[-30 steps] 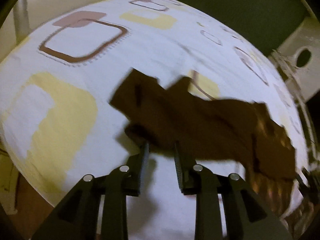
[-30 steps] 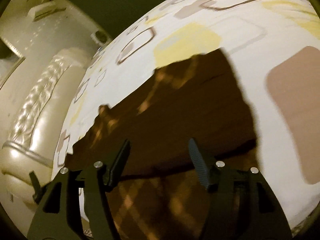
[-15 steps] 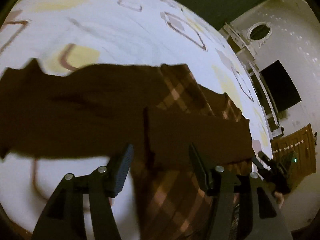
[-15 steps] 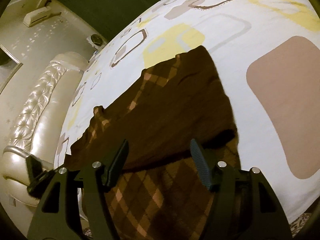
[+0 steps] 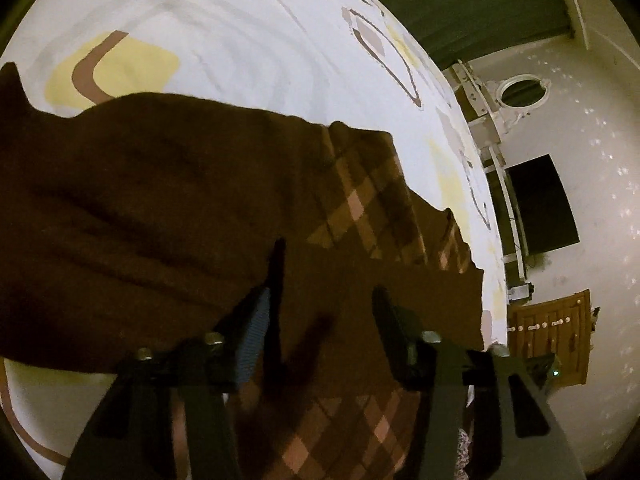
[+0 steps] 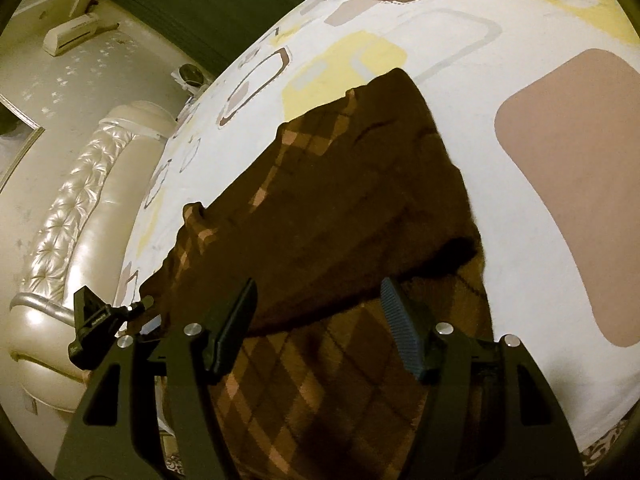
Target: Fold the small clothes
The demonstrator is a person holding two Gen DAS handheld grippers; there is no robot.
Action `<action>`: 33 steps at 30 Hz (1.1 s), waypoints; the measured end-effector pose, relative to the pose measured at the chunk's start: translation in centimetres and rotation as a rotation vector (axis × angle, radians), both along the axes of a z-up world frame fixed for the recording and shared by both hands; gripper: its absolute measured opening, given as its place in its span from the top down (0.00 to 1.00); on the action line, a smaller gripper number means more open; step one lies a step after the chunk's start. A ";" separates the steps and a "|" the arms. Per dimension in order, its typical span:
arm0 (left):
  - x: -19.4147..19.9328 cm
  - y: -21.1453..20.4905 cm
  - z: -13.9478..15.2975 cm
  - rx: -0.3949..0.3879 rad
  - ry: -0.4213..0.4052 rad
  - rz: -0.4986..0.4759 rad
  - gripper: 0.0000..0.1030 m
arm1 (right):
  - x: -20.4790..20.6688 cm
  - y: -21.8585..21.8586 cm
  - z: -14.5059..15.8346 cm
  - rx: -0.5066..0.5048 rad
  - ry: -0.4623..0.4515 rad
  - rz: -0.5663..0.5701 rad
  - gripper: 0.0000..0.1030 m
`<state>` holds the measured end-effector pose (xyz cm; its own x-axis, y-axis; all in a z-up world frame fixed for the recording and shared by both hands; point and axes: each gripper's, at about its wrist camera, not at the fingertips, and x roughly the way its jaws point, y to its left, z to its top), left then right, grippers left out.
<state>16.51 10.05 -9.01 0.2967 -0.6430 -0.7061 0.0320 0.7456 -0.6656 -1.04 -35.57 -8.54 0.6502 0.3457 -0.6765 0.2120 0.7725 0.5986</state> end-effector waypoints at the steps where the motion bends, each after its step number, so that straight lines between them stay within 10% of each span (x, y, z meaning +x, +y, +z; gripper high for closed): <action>1: 0.0 -0.1 -0.1 0.018 0.004 -0.004 0.66 | -0.1 -0.1 0.0 -0.001 -0.001 -0.002 0.38; 3: -0.1 -0.6 -0.2 0.039 0.007 -0.026 0.88 | -0.1 -0.2 0.0 -0.004 -0.003 -0.006 0.38; 8: -0.6 -1.8 1.3 0.135 -0.057 -0.057 0.93 | -0.1 -0.5 -0.3 -0.011 0.004 -0.014 0.38; 23: -0.7 0.8 0.7 0.202 -0.046 0.006 0.92 | 1.1 -3.9 0.7 0.004 -0.025 -0.063 0.38; 30: -1.3 -0.4 1.3 0.228 -0.086 -0.026 0.74 | 4.5 -7.3 0.9 0.266 0.082 0.013 0.37; 33: -1.2 -0.5 1.2 0.221 -0.082 -0.026 0.71 | 3.0 -7.4 2.4 0.173 0.094 0.039 0.37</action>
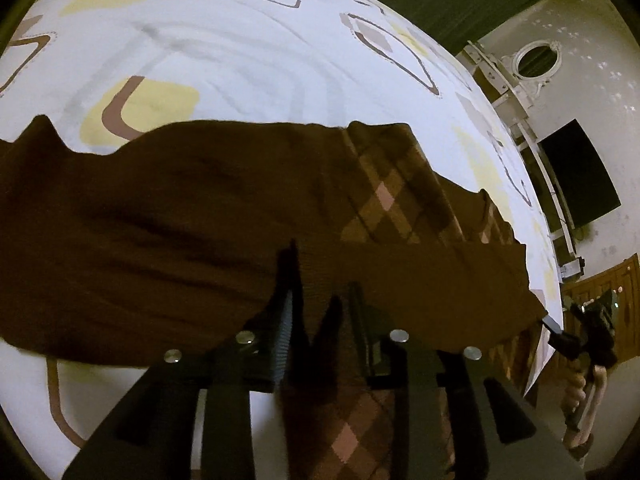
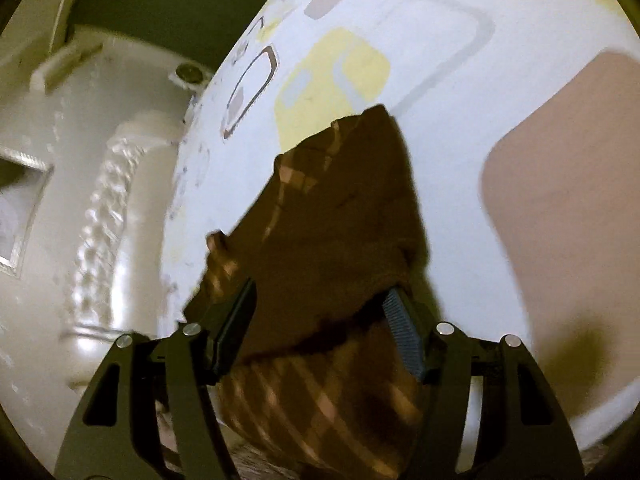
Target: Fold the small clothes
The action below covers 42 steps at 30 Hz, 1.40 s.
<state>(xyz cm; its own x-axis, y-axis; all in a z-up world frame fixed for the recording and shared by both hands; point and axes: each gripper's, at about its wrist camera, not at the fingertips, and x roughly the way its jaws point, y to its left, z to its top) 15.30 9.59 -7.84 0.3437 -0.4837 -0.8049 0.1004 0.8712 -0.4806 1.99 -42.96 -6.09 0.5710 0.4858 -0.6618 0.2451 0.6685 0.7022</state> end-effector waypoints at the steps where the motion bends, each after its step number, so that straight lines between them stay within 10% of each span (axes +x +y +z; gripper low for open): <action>1: 0.1 -0.1 -0.1 -0.002 0.002 0.002 0.71 | -0.6 -0.3 -0.1 -0.024 0.009 -0.009 0.37; 9: 0.3 0.0 -0.2 -0.016 0.014 0.012 0.68 | -2.3 -3.8 -1.8 -0.043 0.033 -0.185 0.37; 19: 0.2 -0.9 -0.1 -0.003 0.005 0.016 0.56 | 7.4 -5.2 -3.3 -0.140 -0.043 -0.145 0.37; 21: 0.2 -0.8 -0.1 -0.017 0.010 0.025 0.53 | 8.4 -5.0 -3.7 -0.171 -0.047 -0.128 0.49; 24: 0.2 -1.0 -0.2 -0.026 0.010 0.028 0.50 | 9.3 -5.0 -4.2 -0.159 -0.027 -0.068 0.93; 27: 0.2 -1.2 -0.2 -0.017 0.003 0.023 0.49 | 9.5 -5.3 -4.8 -0.165 -0.014 -0.049 0.95; 34: 0.4 -1.3 -0.3 -0.021 0.001 0.026 0.47 | 7.6 -5.8 -4.6 -0.081 -0.021 -0.091 0.89; 37: 0.3 -1.5 -0.3 -0.026 -0.002 0.029 0.47 | 5.3 -5.3 -3.6 -0.058 -0.041 -0.079 0.55; 42: 0.2 -1.5 -0.4 -0.043 -0.005 0.041 0.44 | 0.6 -3.8 -3.4 -0.042 -0.054 -0.076 0.50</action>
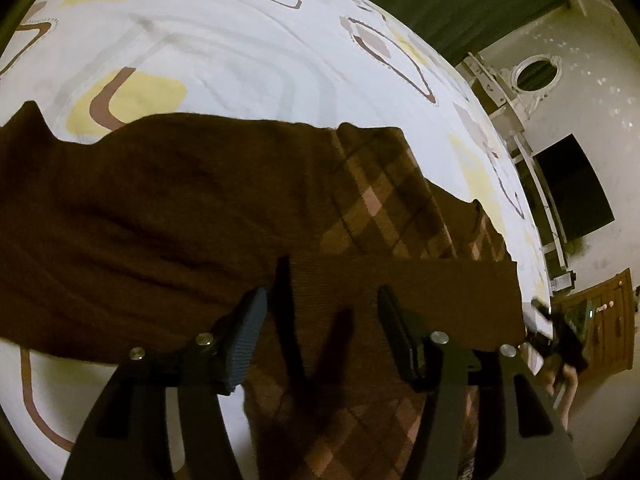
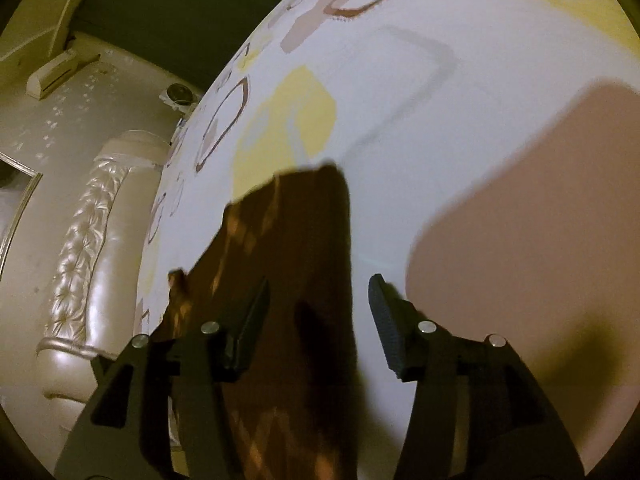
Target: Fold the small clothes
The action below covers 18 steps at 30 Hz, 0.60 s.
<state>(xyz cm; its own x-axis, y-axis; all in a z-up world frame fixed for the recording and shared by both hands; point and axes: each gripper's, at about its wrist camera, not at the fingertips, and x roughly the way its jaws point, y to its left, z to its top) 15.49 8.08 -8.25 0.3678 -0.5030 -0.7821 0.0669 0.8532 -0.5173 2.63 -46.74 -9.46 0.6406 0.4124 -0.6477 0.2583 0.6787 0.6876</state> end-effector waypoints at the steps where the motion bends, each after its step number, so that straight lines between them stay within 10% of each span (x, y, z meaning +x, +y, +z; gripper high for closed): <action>1: -0.1 0.0 0.1 0.000 0.000 0.003 0.44 | -0.6 0.4 -0.2 0.002 0.002 0.006 0.50; 18: -5.0 10.0 3.5 -0.236 -0.046 0.139 0.28 | -3.8 3.5 3.2 -0.132 -0.090 -0.063 0.44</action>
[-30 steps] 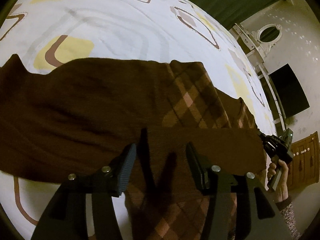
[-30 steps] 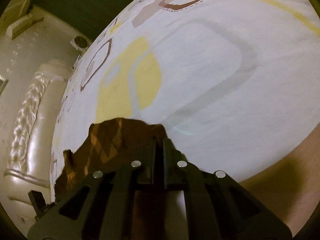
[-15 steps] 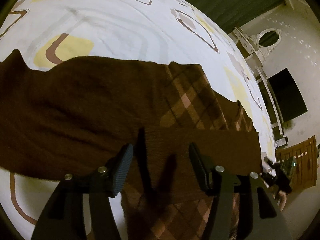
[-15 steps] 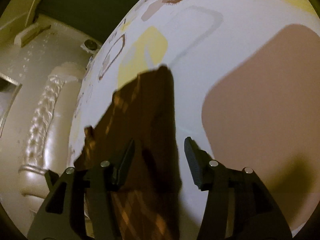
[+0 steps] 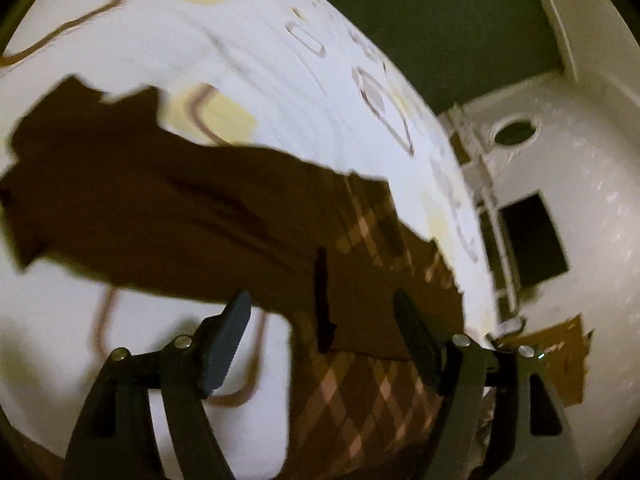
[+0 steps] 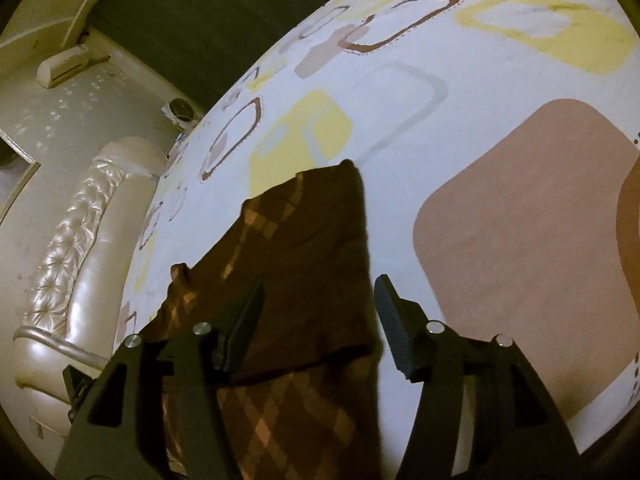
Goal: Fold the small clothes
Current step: 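Grasp the other sleeve cuff with the left tool and lift it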
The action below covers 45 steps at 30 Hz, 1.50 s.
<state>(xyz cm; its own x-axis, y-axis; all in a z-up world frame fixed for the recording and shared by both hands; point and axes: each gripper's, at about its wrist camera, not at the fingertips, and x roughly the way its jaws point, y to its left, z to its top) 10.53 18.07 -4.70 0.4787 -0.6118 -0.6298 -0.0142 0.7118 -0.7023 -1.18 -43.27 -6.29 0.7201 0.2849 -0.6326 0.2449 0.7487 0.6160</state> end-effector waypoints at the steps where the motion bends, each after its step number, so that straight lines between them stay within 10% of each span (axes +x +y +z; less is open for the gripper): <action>1: -0.4 1.9 0.2 -0.020 -0.001 0.038 0.28 | 0.0 0.2 0.0 -0.001 0.000 0.003 0.44; 12: 1.6 16.1 -1.3 0.091 0.048 0.240 0.28 | 0.2 2.6 0.9 -0.026 -0.019 0.008 0.44; 22: 5.4 16.6 -4.1 0.139 0.055 0.218 0.29 | 0.6 3.6 1.2 -0.060 -0.007 -0.007 0.44; 27: 5.8 15.6 -4.2 0.215 0.073 0.172 0.69 | 0.6 3.6 0.8 -0.044 -0.003 -0.030 0.42; 38: 4.7 18.5 -5.9 -0.042 0.080 0.206 0.68 | 0.8 3.5 0.5 -0.033 0.004 -0.034 0.38; 45: 4.9 17.9 -5.7 0.076 0.073 0.167 0.88 | 0.9 3.5 0.0 -0.021 0.017 -0.042 0.37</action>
